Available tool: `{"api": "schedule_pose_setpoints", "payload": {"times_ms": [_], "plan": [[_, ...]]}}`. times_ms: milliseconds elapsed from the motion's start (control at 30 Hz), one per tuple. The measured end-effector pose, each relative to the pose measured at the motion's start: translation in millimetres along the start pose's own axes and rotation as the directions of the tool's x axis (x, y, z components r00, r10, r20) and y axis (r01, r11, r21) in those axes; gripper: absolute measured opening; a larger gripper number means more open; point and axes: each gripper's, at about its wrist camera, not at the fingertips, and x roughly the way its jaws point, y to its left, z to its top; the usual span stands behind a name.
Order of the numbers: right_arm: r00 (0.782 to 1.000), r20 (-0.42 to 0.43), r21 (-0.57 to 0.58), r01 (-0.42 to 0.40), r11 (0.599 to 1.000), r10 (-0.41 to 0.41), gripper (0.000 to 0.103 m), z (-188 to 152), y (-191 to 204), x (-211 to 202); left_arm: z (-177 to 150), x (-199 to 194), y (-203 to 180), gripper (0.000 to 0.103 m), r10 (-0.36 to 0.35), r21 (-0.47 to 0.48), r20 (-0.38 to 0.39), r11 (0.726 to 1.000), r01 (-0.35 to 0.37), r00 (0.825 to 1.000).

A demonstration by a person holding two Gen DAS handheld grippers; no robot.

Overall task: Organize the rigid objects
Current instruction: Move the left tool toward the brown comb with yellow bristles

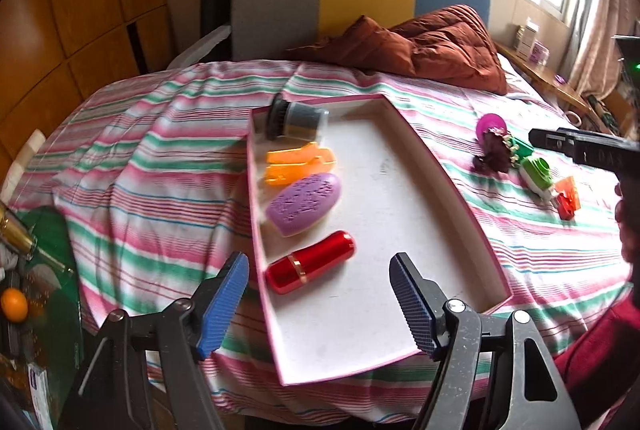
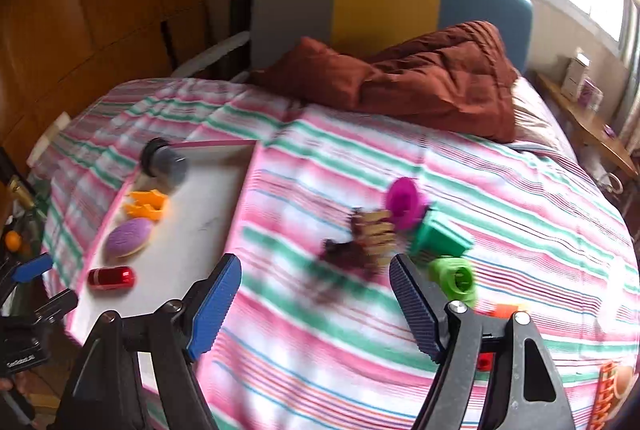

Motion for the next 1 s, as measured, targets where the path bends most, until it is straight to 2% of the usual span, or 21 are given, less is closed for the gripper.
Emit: {"api": "schedule_pose_setpoints", "payload": {"times_ms": [233, 333, 400, 467, 600, 667, 833, 867, 933, 1000], "plan": [[0.986, 0.023, 0.109, 0.161, 0.981, -0.165, 0.078, -8.2, -72.1, 5.0, 10.8, 5.8, -25.0, 0.074, -0.051, 0.046, -0.022, 0.998, 0.052, 0.998], [0.976, 0.028, 0.232, 0.203, 0.951, -0.216, 0.078, -22.7, -107.8, 8.6, 17.1, 10.6, -39.7, 0.074, -0.077, 0.073, -0.034, 0.994, 0.08, 0.996], [0.974, -0.022, 0.342, 0.219, 0.914, -0.225, 0.078, -29.2, -132.6, 12.5, 20.5, 12.6, -52.4, 0.074, -0.077, 0.105, -0.029, 0.991, 0.08, 0.997], [0.978, 0.008, 0.446, 0.183, 0.876, -0.208, 0.078, -31.1, -152.7, 3.8, 24.7, 17.4, -64.6, 0.074, -0.093, 0.127, -0.038, 0.987, 0.097, 0.995], [0.985, -0.009, 0.565, 0.145, 0.812, -0.169, 0.078, -39.7, -177.0, 0.2, 33.5, 31.1, -91.4, 0.075, -0.125, 0.168, -0.073, 0.976, 0.136, 0.989], [0.989, -0.017, 0.591, 0.13, 0.796, -0.149, 0.078, -42.6, -182.2, 1.1, 38.9, 38.6, -105.3, 0.077, -0.135, 0.192, -0.086, 0.97, 0.149, 0.987], [0.99, -0.019, 0.573, 0.122, 0.811, -0.136, 0.078, -41.0, -177.4, 1.2, 57.9, 58.8, -136.6, 0.077, -0.169, 0.23, -0.111, 0.954, 0.191, 0.979], [0.99, -0.017, 0.564, 0.122, 0.817, -0.137, 0.078, -40.0, -175.3, 1.2, 62.5, 63.6, -142.1, 0.078, -0.171, 0.239, -0.116, 0.951, 0.194, 0.978], [0.99, -0.014, 0.545, 0.124, 0.829, -0.139, 0.078, -38.2, -171.6, 1.0, 70.1, 72.2, -152.3, 0.087, -0.181, 0.25, -0.119, 0.946, 0.206, 0.976], [0.99, -0.014, 0.531, 0.128, 0.838, -0.143, 0.078, -36.9, -169.1, 0.9, 78.8, 81.7, -163.6, 0.087, -0.186, 0.263, -0.12, 0.941, 0.212, 0.975]]}}
